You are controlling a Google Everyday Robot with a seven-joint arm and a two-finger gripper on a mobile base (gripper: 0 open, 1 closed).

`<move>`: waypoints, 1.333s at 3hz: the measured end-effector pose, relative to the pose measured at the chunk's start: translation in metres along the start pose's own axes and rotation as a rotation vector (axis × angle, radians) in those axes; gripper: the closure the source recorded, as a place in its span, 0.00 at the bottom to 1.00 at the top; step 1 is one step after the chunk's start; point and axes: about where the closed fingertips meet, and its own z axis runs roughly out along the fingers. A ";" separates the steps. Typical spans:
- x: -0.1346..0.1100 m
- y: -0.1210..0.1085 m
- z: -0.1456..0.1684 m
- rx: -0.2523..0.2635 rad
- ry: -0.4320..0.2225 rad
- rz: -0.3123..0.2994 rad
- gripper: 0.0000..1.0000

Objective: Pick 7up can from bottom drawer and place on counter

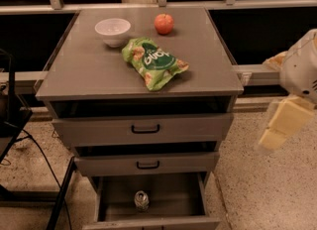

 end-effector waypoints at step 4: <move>-0.003 0.046 0.113 -0.018 -0.145 0.035 0.00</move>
Offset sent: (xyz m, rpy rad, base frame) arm -0.0083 0.0492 -0.1101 0.1895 -0.0417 0.0158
